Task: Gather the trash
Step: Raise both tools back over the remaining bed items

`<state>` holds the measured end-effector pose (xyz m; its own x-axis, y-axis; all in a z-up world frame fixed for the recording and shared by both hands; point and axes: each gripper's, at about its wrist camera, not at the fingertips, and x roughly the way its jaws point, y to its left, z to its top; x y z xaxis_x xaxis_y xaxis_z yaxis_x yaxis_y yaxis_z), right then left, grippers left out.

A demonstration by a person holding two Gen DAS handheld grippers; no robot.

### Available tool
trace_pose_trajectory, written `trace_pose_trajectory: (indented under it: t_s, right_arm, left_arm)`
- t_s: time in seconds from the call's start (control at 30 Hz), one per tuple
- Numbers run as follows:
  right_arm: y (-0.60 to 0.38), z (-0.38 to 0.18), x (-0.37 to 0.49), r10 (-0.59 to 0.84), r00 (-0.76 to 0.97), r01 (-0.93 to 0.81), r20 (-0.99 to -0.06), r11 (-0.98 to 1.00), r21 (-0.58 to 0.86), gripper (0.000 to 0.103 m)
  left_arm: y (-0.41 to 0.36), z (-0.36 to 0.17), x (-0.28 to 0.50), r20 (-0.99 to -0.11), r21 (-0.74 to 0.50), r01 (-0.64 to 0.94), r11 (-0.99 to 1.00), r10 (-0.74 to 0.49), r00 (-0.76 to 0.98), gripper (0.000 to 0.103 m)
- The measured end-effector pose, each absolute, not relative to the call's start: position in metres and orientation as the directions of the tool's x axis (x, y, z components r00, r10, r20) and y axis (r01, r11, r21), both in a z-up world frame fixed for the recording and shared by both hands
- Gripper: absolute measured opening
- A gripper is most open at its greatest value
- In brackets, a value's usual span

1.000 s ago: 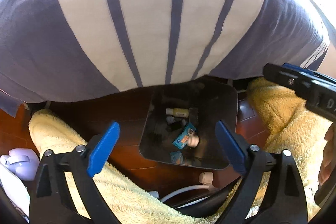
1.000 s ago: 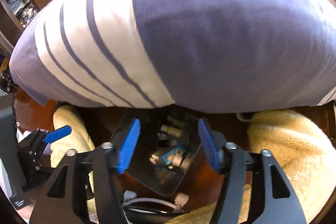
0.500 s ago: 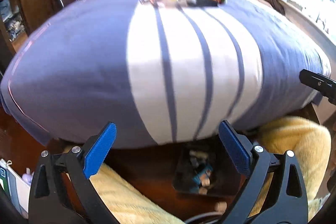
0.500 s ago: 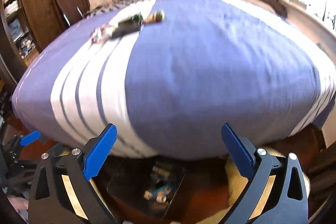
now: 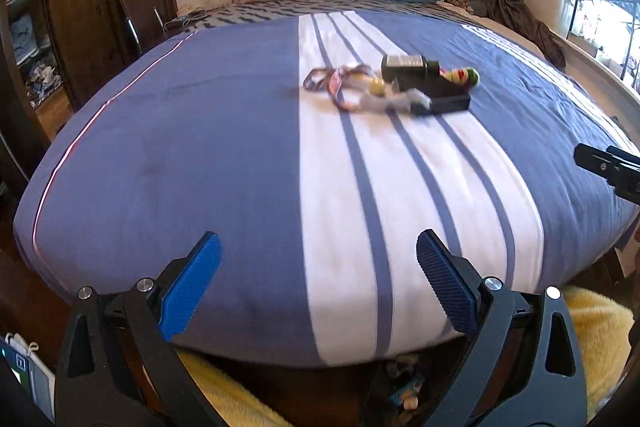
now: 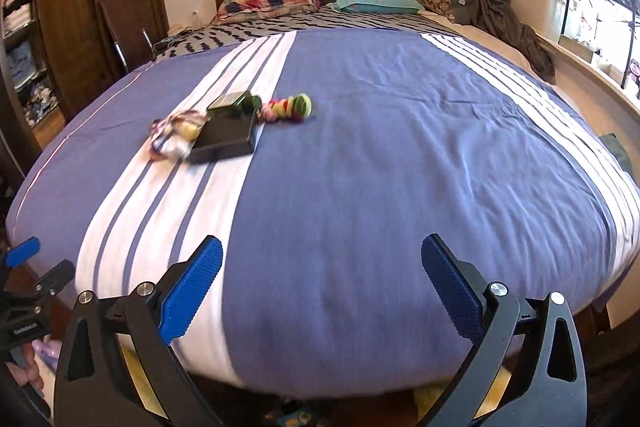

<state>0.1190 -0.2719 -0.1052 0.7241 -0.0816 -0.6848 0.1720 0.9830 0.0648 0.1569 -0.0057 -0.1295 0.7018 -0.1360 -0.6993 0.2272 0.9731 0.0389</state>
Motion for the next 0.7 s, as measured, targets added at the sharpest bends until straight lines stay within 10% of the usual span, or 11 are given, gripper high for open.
trace_pose_trajectory:
  t_s: [0.7]
  right_arm:
    - [-0.209, -0.122, 0.300, 0.045, 0.634, 0.049, -0.772, 0.994, 0.098, 0.100]
  left_arm:
    - [-0.026, -0.136, 0.250, -0.709, 0.010, 0.237, 0.971, -0.160, 0.687, 0.093]
